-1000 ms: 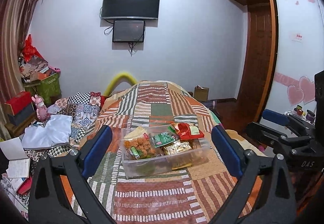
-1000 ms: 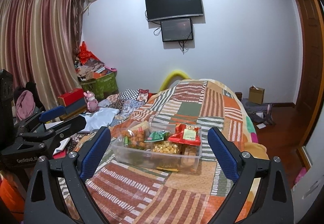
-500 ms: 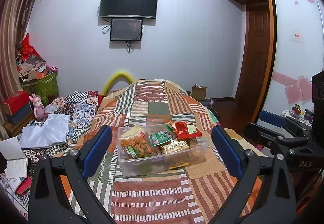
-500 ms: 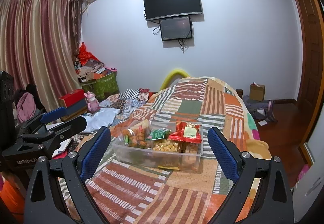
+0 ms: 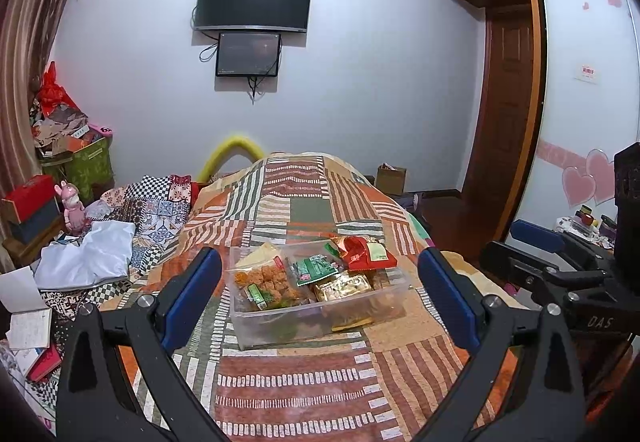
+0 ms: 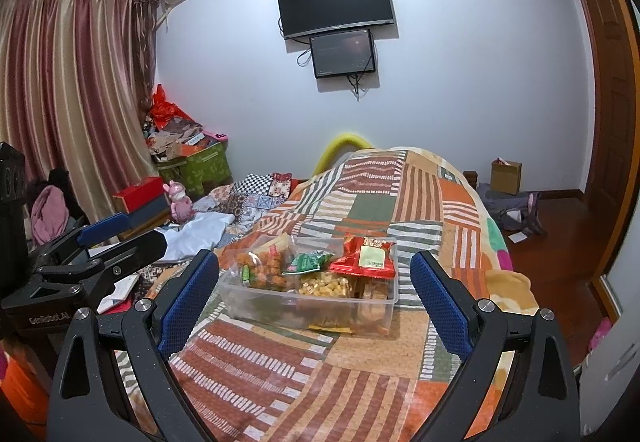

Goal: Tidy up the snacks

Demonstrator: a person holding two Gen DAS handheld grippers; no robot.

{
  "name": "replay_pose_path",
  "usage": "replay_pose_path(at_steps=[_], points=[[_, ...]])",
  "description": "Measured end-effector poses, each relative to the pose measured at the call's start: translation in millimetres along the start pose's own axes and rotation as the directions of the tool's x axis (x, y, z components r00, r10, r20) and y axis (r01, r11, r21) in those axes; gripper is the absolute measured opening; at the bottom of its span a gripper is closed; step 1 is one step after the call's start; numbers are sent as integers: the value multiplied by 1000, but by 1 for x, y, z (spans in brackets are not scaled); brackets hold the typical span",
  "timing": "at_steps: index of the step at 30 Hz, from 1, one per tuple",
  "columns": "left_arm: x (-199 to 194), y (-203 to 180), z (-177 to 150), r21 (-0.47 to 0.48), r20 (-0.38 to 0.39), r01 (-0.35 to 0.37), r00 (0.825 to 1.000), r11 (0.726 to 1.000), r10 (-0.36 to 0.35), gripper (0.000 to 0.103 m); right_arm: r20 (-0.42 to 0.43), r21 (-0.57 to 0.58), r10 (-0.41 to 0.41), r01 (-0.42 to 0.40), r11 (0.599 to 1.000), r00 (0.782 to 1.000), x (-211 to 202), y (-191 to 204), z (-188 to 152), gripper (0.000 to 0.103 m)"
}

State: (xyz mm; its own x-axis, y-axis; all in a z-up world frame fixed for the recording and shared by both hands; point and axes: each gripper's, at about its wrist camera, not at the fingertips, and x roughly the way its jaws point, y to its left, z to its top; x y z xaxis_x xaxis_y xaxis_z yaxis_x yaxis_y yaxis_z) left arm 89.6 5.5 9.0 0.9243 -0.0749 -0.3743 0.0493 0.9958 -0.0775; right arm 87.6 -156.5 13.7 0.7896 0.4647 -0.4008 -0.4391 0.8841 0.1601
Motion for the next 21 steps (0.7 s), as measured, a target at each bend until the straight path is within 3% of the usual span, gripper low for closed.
replay_pose_path(at_steps=[21], points=[[1,-3,0,2,1,3,1000,1000,-3,100,3,2,-17,17,1000,1000,0,-1,0,96]])
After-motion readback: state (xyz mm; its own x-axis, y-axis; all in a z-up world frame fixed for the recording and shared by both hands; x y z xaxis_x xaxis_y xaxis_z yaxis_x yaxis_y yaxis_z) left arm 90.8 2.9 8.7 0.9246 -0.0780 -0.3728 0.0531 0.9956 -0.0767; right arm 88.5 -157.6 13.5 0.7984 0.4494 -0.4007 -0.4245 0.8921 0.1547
